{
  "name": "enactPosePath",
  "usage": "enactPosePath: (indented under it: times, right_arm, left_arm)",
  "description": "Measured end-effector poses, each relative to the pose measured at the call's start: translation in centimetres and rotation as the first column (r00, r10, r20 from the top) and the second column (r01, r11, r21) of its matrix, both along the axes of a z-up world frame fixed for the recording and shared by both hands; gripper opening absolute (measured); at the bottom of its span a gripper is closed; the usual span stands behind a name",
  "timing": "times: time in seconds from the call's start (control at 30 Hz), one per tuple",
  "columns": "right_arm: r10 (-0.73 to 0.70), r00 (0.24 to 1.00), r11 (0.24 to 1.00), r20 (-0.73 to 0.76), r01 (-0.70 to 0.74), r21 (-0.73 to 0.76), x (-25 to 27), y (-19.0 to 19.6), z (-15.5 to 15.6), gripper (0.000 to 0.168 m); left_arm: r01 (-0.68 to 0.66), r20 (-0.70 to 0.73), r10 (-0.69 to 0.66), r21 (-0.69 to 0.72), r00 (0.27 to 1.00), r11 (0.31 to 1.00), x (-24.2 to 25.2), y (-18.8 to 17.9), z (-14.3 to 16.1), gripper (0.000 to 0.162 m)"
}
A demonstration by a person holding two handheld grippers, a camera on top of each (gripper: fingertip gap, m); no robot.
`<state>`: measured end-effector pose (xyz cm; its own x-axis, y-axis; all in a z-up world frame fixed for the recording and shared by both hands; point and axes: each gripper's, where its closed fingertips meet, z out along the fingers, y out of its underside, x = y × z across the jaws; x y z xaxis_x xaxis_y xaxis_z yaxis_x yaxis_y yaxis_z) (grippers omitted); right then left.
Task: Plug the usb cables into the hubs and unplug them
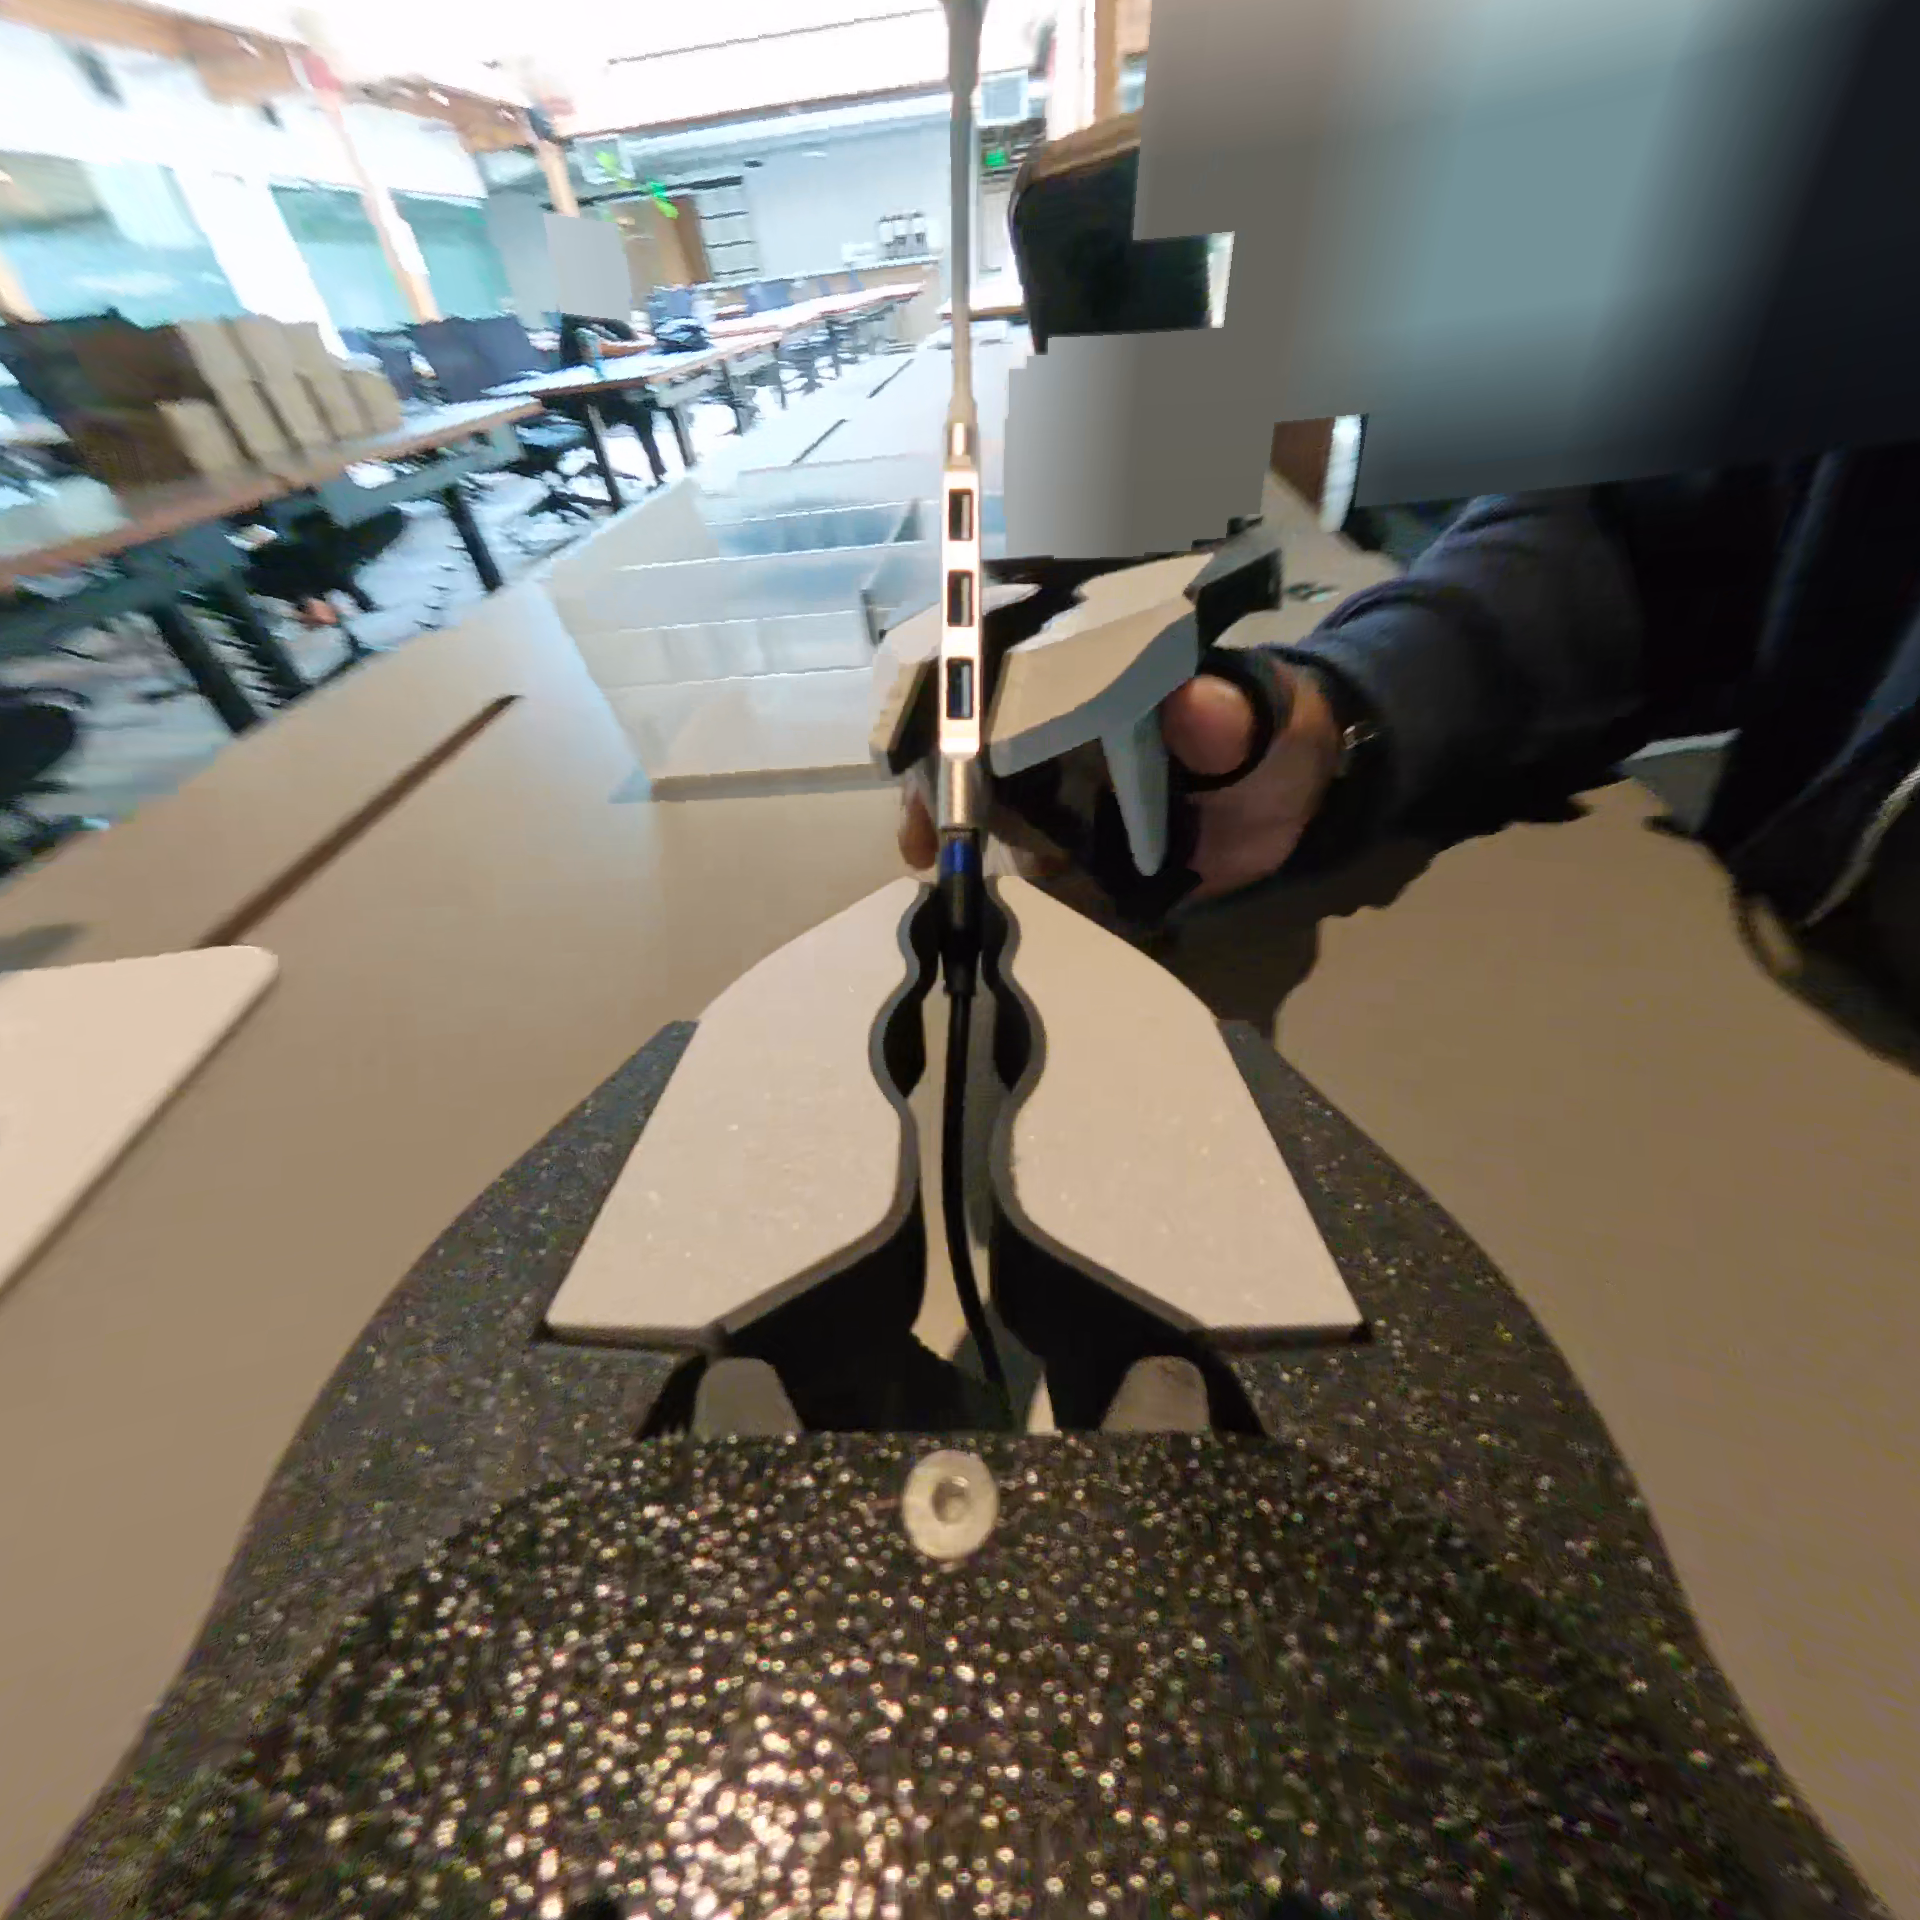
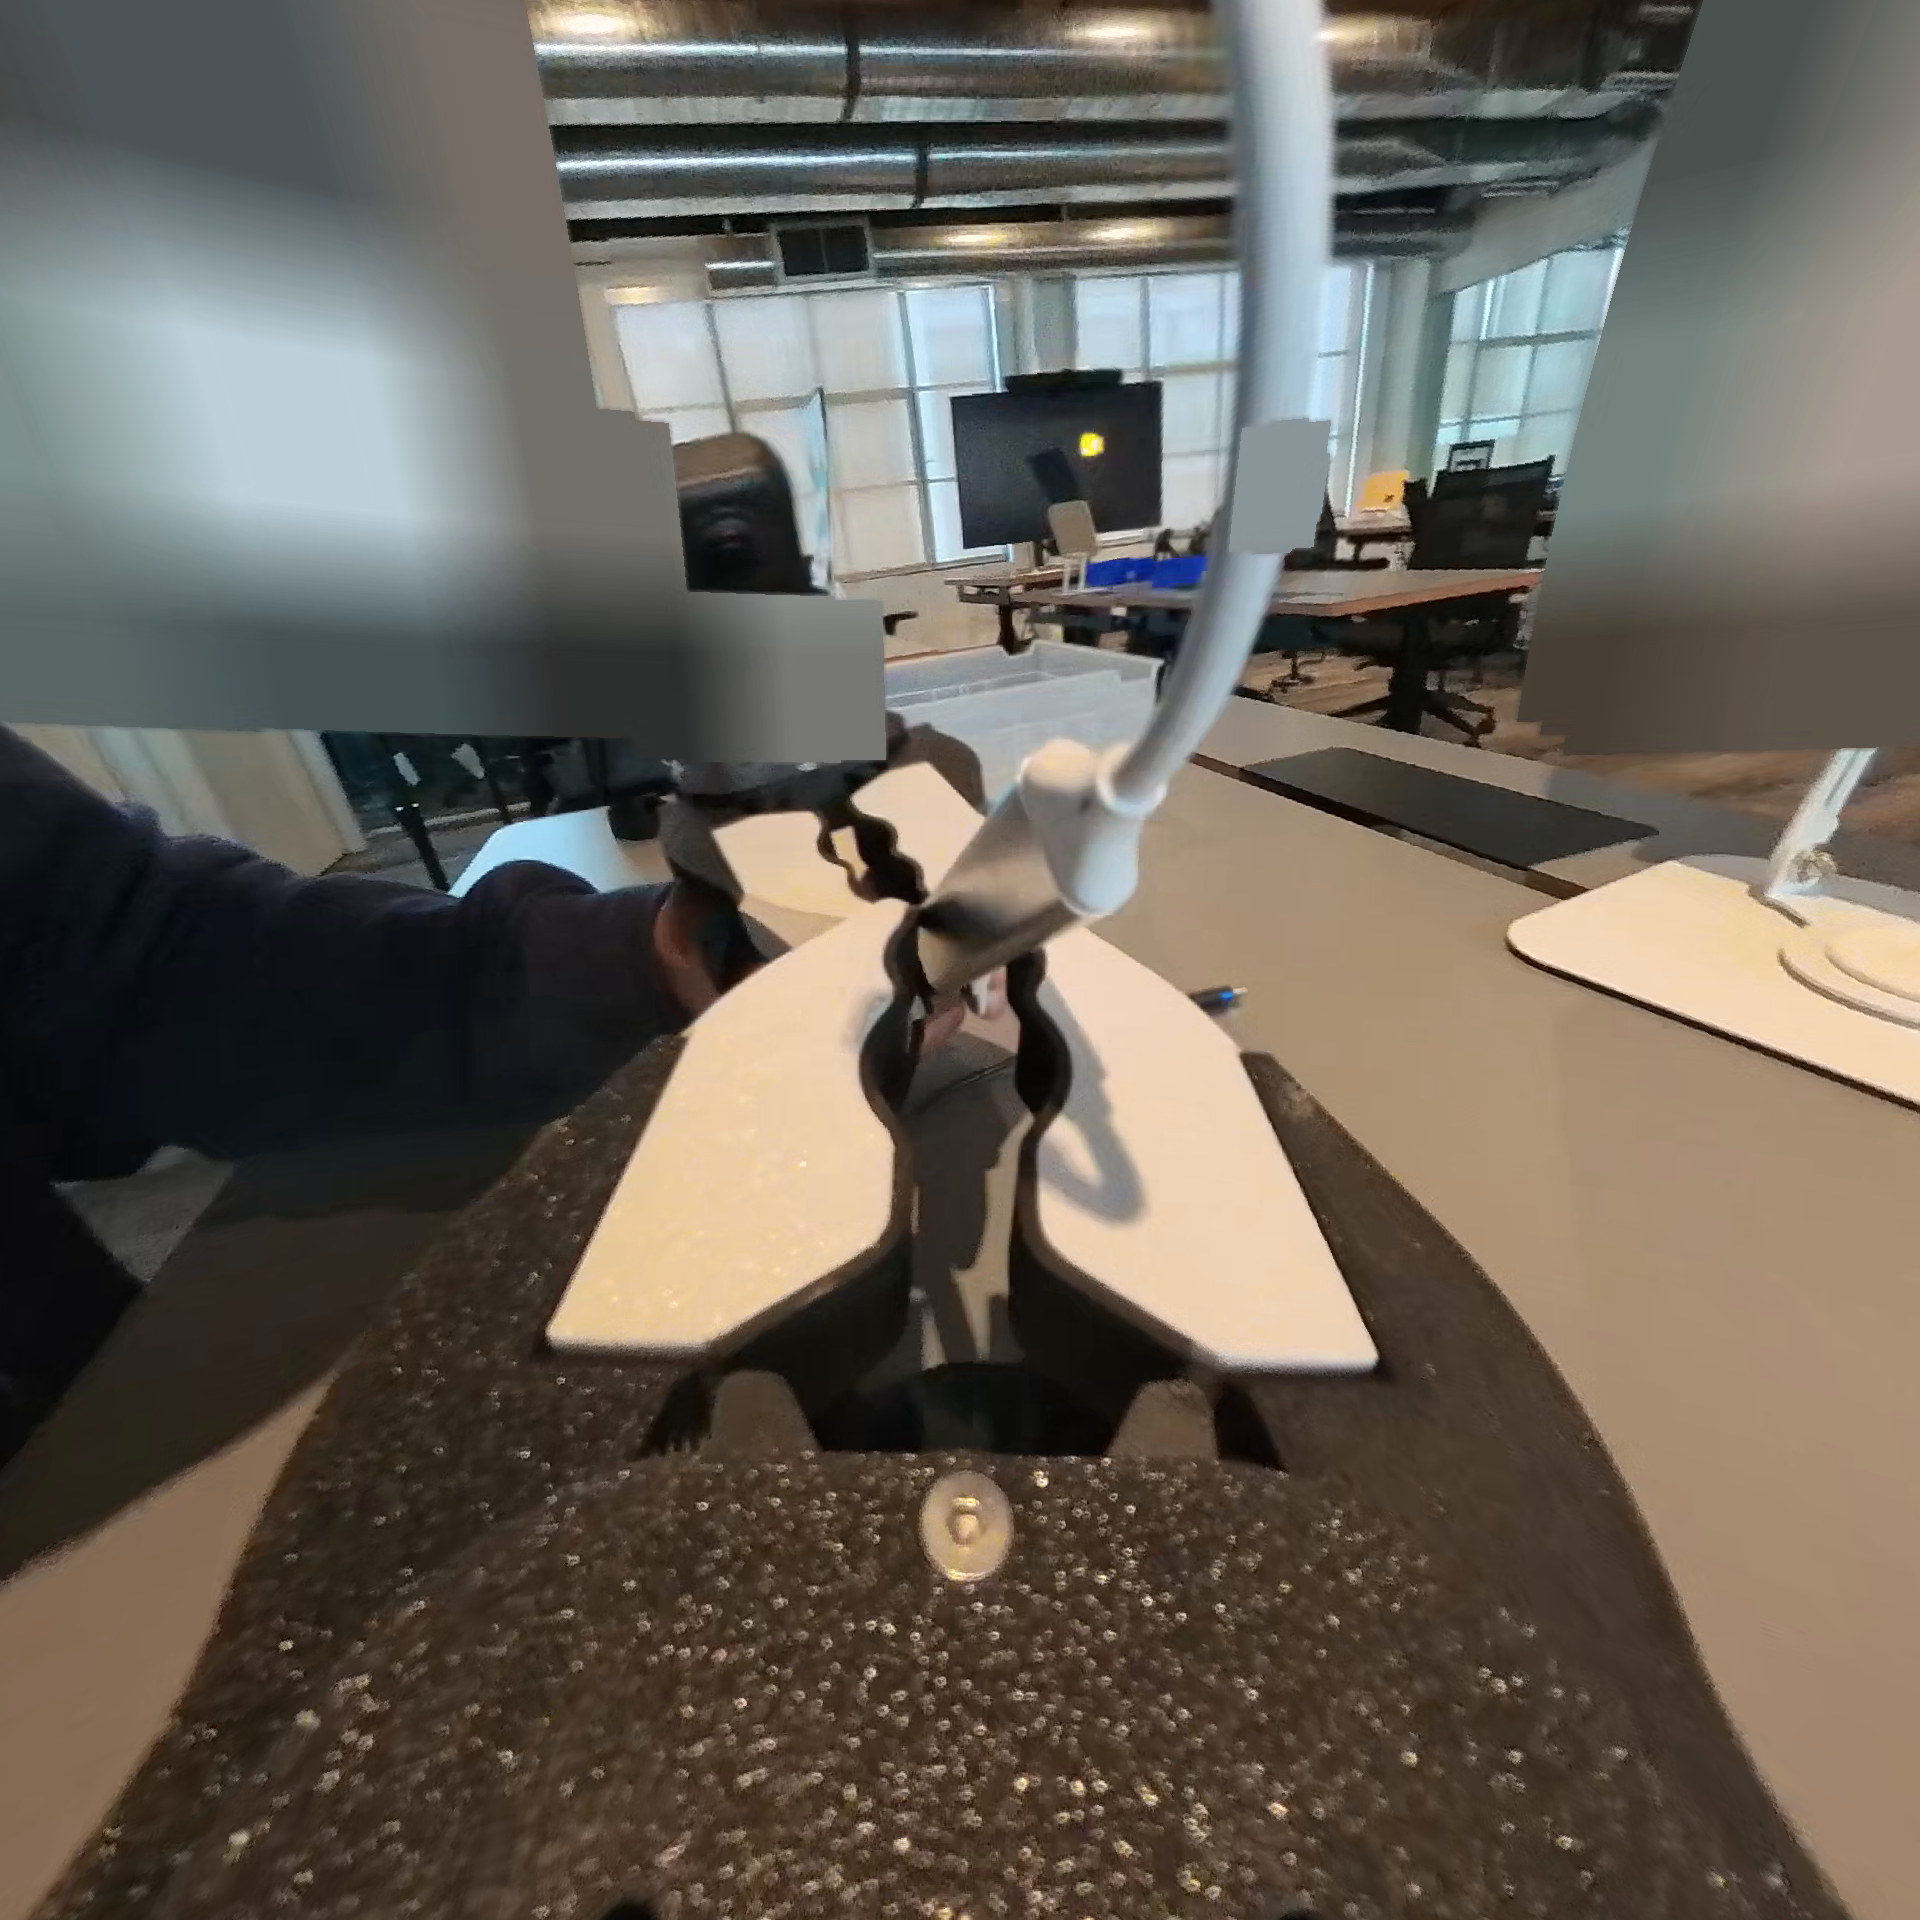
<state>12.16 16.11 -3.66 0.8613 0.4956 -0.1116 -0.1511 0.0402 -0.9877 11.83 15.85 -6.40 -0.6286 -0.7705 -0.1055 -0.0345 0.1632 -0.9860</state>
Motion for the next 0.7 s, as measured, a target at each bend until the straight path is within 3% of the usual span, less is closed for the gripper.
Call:
enactPosePath:
  times: [0.07,0.3,0.47,0.7]
  right_arm:
    - [-0.037,0.999,0.999,-0.020,0.037,-0.009,0.7,0.2,-0.2,0.017]
    - [-0.105,0.988,0.994,-0.117,0.102,-0.031,2.1,0.1,0.1,0.027]
    - [-0.109,0.977,0.994,-0.183,0.111,-0.002,1.4,-0.3,0.9,0.045]
    - [-0.069,0.972,0.996,-0.224,0.080,0.040,0.5,-1.4,1.5,0.047]
  left_arm:
    - [-0.086,0.060,0.082,0.066,0.995,0.994,0.3,0.9,0.1,0.007]
    - [-0.378,0.233,0.349,0.092,0.908,0.921,0.5,4.6,2.5,0.007]
    - [-0.457,0.346,0.357,0.271,0.868,0.847,0.9,2.7,2.5,0.007]
    - [-0.458,0.413,0.296,0.380,0.861,0.804,1.2,0.1,2.4,0.007]
